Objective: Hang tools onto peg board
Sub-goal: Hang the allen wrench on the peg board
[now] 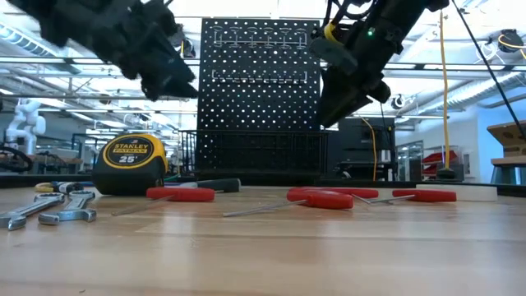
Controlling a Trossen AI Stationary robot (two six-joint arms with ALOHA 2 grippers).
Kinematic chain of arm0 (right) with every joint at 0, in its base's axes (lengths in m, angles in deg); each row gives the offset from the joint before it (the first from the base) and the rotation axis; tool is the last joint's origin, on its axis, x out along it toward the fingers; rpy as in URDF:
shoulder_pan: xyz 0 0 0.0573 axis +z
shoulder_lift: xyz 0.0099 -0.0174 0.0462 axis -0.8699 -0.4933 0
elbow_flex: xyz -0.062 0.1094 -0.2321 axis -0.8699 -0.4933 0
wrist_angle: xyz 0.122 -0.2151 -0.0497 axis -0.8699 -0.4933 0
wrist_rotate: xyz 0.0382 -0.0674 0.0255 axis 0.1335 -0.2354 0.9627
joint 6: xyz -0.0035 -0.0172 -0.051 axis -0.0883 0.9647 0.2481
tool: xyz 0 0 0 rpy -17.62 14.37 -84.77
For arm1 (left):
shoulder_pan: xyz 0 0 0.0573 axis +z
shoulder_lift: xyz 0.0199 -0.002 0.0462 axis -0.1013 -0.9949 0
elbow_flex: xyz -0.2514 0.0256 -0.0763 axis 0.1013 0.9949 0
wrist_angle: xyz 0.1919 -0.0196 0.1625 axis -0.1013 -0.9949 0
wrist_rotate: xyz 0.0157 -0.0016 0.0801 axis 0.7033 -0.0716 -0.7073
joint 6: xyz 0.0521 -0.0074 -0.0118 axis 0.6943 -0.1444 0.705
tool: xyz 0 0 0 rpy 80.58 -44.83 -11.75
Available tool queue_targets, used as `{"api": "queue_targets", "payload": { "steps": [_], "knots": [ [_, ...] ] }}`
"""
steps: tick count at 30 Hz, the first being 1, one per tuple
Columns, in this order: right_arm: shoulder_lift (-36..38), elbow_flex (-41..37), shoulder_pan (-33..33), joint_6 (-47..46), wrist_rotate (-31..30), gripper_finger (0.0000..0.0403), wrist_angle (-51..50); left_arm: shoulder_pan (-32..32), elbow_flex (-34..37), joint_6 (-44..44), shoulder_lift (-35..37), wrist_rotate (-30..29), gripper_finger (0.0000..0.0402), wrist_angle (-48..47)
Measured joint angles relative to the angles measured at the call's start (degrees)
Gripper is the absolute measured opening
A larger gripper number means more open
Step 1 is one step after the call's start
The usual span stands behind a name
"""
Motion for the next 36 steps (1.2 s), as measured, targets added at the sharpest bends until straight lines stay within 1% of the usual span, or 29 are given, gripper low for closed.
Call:
{"api": "queue_targets", "payload": {
  "steps": [1, 3, 5, 7, 8, 11, 12, 18, 26, 28, 30, 32, 34, 36],
  "knots": [
    [0.00, 0.00, 0.00, 0.09, -0.89, 0.0114, 0.00, -1.51, -1.96, -0.77, 0.01, -1.48, 0.0224, -4.77],
    [0.00, 0.00, 0.00, 0.47, -2.28, 0.0114, 0.04, -4.03, -5.60, -3.08, 0.02, -6.33, 0.0224, -15.58],
    [0.00, 0.00, 0.00, 1.32, -2.71, 0.0114, 0.04, -5.84, -8.52, -6.44, 0.02, -10.20, 0.0224, -24.78],
    [0.00, 0.00, 0.00, 2.45, -2.71, 0.0114, 0.02, -7.38, -10.00, -9.75, 0.04, -10.99, 0.0224, -28.91],
    [0.00, 0.00, 0.00, 2.83, -2.70, 0.0114, 0.02, -8.26, -10.19, -10.21, 0.04, -10.16, 0.0224, -29.43],
    [0.00, 0.00, 0.00, 3.53, -2.70, 0.0114, -0.07, -11.58, -10.27, -10.20, 0.02, -4.29, 0.0224, -28.84],
    [0.00, 0.00, 0.00, 4.13, -2.67, 0.0114, -0.07, -12.81, -10.29, -10.20, 0.02, -3.14, 0.0224, -28.89],
    [-0.52, 0.00, 0.03, 5.98, -2.53, 0.0114, -0.41, -19.19, -10.29, -8.11, 0.02, -1.08, 0.0224, -32.87],
    [-4.21, 0.02, 0.13, 4.73, -2.08, 0.0114, -0.93, -22.01, -10.29, -29.81, 0.02, 0.71, 0.0224, -40.08],
    [-5.37, 0.02, 0.13, 5.33, -2.08, 0.0114, -0.92, -22.50, -10.05, -32.59, 0.00, 0.01, 0.0224, -40.01],
    [-6.34, 0.02, 0.13, 6.19, -2.08, 0.0114, -0.84, -23.05, -9.60, -31.48, -0.06, -2.10, 0.0224, -38.67],
    [-6.64, 0.00, 0.13, 7.17, -2.05, 0.0114, -0.92, -23.54, -8.81, -28.36, -0.34, -5.09, 0.0224, -35.93],
    [-6.48, 0.00, 0.13, 7.95, -2.08, 0.0114, -0.68, -23.77, -7.93, -23.00, -0.80, -8.34, 0.0224, -31.85],
    [-6.04, 0.01, 0.13, 8.12, -2.08, 0.0114, -0.85, -23.73, -7.27, -17.96, -1.64, -12.88, 0.0224, -27.77]
  ]
}}
